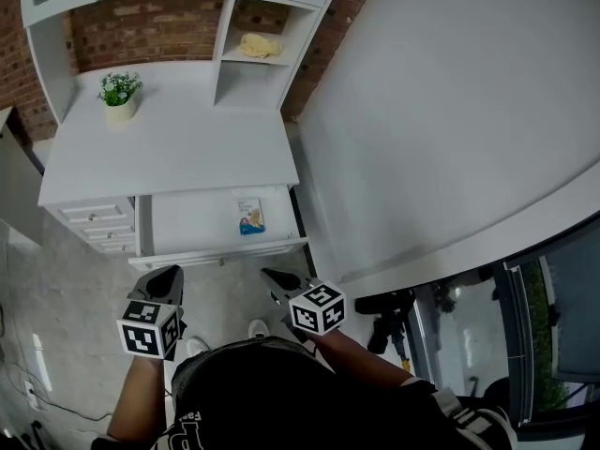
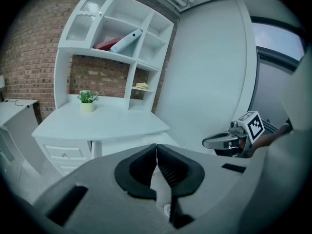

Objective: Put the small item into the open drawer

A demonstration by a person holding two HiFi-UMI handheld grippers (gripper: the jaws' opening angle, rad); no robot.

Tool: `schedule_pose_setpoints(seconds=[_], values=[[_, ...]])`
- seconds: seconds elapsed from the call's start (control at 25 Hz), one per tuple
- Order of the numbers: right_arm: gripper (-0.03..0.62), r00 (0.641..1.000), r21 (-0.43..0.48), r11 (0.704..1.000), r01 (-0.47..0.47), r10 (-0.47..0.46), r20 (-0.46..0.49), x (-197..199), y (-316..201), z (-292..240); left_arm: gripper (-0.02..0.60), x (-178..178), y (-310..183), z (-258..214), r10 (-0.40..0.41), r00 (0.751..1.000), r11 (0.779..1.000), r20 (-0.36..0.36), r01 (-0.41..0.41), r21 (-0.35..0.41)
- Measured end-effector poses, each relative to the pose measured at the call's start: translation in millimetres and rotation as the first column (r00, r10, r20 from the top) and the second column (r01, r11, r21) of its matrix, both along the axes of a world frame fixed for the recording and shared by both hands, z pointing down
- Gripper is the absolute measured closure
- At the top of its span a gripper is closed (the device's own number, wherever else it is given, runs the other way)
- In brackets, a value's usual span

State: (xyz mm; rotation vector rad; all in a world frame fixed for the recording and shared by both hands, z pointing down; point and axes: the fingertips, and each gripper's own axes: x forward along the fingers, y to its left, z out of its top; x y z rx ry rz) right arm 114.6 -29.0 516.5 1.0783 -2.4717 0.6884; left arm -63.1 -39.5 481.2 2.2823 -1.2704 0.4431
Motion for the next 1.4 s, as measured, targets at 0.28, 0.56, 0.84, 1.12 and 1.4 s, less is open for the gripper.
schedule_pose_setpoints(seconds=[0.28,0.56,0.84,1.12,1.4], values=[[0.591,1.000,-0.009,1.000,0.021,-0.020,0.019,0.3,-0.4,0.8,0.563,6.6,3.2,-1.4,0.000,1.000,1.000,0.016,0.000,0.002],[0.591,0.999,-0.008,1.000,0.027,-0.027,0.021,2.1,1.4,-0.2,0.563,12.2,6.4,0.3,0.013,1.000,1.000,0.024,-0.013,-0.007],[0.591,0.999,-0.021,0.999,0.034,-0.033,0.030,0.7,4.6,-0.5,0.563,15.3,8.3,2.8,0.024,0.999,1.000,0.025,-0.023,-0.017],[0.591,0.999,-0.024,0.999,0.026,-0.025,0.025,1.6,7.0,3.3,0.563,16.7,9.9,3.6,0.027,0.999,1.000,0.019,-0.026,-0.014],[0.591,0.999,-0.027,0.999,0.031,-0.031,0.026,-2.4,8.8,2.7,0.563,13.1,10.9,4.6,0.025,0.999,1.000,0.023,-0.025,-0.014]])
